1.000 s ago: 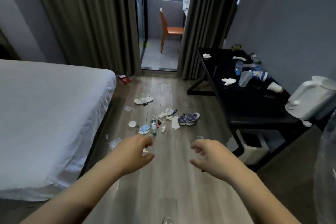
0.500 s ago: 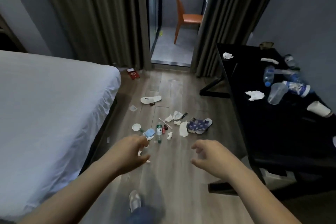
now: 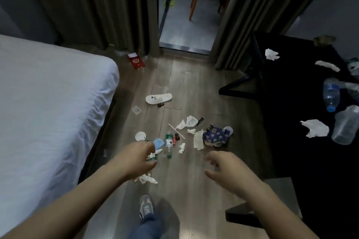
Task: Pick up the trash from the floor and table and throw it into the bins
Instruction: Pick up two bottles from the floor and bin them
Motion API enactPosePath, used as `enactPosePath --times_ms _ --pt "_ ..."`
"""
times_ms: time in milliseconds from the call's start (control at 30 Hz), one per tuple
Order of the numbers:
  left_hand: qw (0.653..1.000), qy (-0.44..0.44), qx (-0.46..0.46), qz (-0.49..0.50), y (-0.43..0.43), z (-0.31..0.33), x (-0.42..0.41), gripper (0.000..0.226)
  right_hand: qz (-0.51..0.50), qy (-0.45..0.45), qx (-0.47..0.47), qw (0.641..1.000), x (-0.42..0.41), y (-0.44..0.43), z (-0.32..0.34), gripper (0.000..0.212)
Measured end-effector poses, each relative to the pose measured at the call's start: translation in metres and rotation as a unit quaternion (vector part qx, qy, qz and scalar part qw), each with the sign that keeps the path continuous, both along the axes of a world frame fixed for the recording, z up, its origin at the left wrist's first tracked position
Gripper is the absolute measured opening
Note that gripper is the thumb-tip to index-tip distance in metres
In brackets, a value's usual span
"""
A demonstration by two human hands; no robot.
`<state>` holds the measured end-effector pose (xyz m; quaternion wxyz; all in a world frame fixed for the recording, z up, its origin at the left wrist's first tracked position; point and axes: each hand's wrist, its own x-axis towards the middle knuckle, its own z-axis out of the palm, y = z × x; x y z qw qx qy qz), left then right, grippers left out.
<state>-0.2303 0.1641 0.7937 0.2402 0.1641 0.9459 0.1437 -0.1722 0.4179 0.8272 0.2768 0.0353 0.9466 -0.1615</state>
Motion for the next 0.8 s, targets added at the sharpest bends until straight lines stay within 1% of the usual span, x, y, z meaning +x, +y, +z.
enactPosePath --times_ms 133,233,367,500,600,800 --pt "1.0 -0.006 0.006 0.017 0.009 -0.031 -0.065 0.032 0.007 -0.026 0.006 1.0 -0.061 0.007 -0.033 0.043" --pt "0.997 -0.027 0.009 0.067 0.019 -0.058 -0.099 0.036 0.028 -0.047 0.007 0.998 -0.104 0.015 -0.064 0.042" --pt "0.992 -0.047 -0.011 0.112 0.034 -0.113 -0.132 0.031 0.049 -0.066 0.001 0.997 -0.162 0.026 -0.123 0.042" --pt "0.988 -0.072 -0.026 0.135 0.046 -0.186 -0.154 0.029 0.085 -0.055 0.009 0.995 -0.215 0.034 -0.196 0.043" --pt "0.983 -0.078 -0.042 0.158 0.048 -0.252 -0.168 0.03 0.103 -0.047 0.002 0.994 -0.244 0.035 -0.257 0.041" --pt "0.973 -0.107 -0.06 0.195 0.045 -0.401 -0.176 0.029 0.117 -0.05 -0.001 0.992 -0.27 0.029 -0.394 0.04"
